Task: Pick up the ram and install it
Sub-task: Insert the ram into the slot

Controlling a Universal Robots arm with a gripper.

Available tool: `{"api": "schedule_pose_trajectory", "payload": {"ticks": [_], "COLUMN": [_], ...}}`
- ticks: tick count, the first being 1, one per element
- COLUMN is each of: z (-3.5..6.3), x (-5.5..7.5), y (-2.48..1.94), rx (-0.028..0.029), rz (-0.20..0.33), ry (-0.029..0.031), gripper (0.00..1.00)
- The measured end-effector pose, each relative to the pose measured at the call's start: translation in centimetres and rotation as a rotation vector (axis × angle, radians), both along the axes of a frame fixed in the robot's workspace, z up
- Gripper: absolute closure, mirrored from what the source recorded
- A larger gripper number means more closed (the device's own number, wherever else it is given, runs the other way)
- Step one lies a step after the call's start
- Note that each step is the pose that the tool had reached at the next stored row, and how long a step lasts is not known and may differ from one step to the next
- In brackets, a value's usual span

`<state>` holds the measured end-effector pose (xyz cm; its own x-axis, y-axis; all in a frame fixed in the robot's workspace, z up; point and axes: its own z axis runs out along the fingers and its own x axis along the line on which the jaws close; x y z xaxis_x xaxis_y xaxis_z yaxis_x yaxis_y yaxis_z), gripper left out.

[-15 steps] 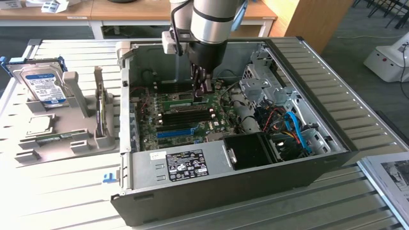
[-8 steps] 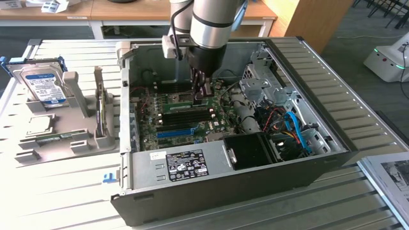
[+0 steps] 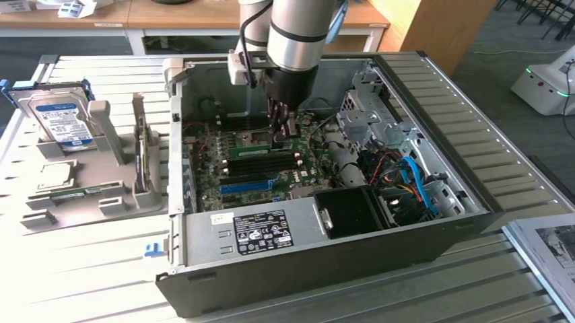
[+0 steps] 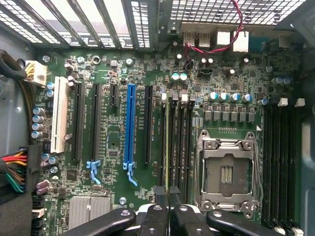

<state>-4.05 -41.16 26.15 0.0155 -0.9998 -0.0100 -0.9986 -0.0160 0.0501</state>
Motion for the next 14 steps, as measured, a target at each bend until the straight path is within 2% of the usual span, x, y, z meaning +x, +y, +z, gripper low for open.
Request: {"api": "schedule_pose_trajectory", "payload": {"ticks": [14], "z": [0.00], "x": [0.42], "y": [0.00], "rx": [0.0000], "rz": [0.000], "ry": [0.0000], "gripper": [0.88]}}
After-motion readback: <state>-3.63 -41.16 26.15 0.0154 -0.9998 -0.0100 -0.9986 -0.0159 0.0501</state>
